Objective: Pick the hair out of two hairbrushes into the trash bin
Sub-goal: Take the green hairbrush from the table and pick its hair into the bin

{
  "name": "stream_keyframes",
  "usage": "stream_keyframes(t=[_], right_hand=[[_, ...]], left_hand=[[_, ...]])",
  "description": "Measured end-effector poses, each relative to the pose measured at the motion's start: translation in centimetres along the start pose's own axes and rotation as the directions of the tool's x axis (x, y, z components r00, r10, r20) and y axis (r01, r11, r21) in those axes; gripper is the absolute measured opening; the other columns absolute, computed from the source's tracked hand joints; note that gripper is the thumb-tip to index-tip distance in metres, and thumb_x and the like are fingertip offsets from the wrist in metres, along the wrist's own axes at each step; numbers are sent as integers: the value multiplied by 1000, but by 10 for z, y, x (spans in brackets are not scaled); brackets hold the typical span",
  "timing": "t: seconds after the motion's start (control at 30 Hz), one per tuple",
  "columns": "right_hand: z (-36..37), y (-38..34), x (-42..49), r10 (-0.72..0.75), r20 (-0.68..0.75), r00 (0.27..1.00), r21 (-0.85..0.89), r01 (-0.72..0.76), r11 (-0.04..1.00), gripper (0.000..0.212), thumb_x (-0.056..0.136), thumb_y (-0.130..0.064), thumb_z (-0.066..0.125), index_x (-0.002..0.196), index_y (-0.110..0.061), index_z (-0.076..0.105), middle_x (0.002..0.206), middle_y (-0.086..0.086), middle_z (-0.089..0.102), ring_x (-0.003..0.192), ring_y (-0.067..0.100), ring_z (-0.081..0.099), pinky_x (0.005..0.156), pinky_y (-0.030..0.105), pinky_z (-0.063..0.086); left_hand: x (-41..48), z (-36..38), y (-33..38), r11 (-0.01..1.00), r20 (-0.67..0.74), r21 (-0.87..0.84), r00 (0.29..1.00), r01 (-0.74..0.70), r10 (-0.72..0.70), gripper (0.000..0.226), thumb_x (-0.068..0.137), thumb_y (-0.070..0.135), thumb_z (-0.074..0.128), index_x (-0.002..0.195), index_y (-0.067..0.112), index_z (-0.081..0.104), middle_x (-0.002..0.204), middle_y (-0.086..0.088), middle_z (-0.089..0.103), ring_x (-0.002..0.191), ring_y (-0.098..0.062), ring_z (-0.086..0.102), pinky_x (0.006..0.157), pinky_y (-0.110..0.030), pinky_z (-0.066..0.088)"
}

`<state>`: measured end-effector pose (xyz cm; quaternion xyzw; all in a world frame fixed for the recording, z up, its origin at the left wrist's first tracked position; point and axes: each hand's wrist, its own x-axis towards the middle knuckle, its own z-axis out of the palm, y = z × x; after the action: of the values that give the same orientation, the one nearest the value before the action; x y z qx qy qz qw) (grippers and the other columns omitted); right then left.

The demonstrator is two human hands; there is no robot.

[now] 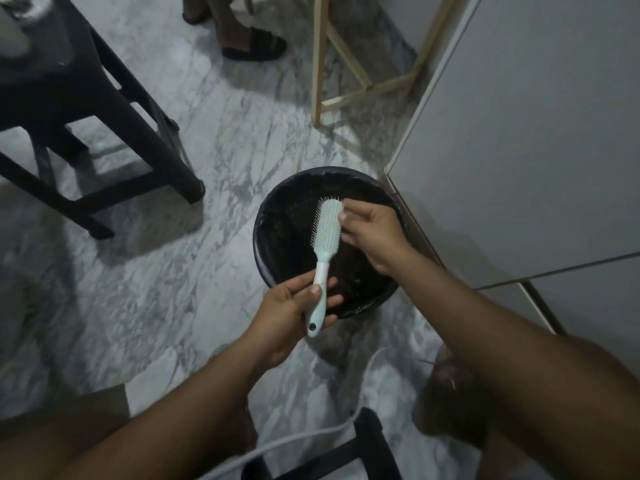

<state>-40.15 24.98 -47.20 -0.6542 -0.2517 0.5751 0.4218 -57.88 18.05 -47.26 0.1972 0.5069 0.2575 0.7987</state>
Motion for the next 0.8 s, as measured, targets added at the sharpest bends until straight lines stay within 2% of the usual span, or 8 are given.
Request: stream_keyframes(t=[0.1,0.2,0.3,0.47,0.57,0.67,0.73,0.8], right_hand=[[-1,9,-1,-86,-66,994,-109,78,991,42,97,-5,60,139,-1,53,135,13,62,120,20,62,90,27,58],[0,17,6,-171,-105,980,-192,149,970,40,97,-11,61,137,-4,57,135,8,63,121,15,62,102,40,54],[-1,19,15,-195,-128,972,-235,161,958,38,98,-11,60,135,-5,59,134,6,64,121,11,61,106,32,50],[-9,-8,5,-126,-159,979,-139,105,985,34,97,-9,61,131,-7,63,129,6,67,114,13,65,101,40,55],[-12,-50,-34,-104,-176,979,-83,90,992,34,97,-10,61,131,-6,63,128,7,68,114,15,67,101,45,54],[-28,-115,-90,-95,-233,968,-54,84,995,34,96,-15,61,130,-11,64,126,0,70,111,8,67,101,40,55],[-47,-167,-136,-123,-282,952,-63,109,992,34,97,-15,60,130,-11,65,124,-4,69,110,2,66,102,28,53],[-72,-220,-184,-198,-377,905,-102,172,980,32,96,-17,61,127,-12,67,123,-8,68,111,-1,64,104,25,51]], left_hand=[[3,2,-1,1000,-17,26,1000,-2,3,32,101,6,51,132,12,59,120,-6,74,106,-27,72,72,-38,61],[12,7,-3,998,-35,61,999,23,-21,33,101,7,51,133,13,58,119,-5,74,107,-26,72,76,-41,60],[22,14,-2,996,-66,79,997,40,-35,34,100,5,53,133,14,58,117,-8,75,104,-26,73,75,-41,60],[-1,26,26,983,-93,165,994,80,-65,32,99,10,56,130,19,60,113,-3,77,102,-25,74,75,-38,59],[-46,52,60,976,-113,200,991,87,-65,24,97,11,59,119,19,65,105,-3,79,93,-28,76,71,-40,60],[-107,98,105,961,-68,258,994,101,-86,20,94,10,62,112,17,68,97,-5,80,90,-33,75,72,-43,59],[-156,144,140,938,3,345,999,31,-35,28,87,15,73,114,8,70,95,-9,80,92,-35,74,77,-47,59],[-200,194,172,886,115,460,993,-57,4,73,54,42,96,111,3,71,95,-14,79,94,-32,75,83,-40,61]])
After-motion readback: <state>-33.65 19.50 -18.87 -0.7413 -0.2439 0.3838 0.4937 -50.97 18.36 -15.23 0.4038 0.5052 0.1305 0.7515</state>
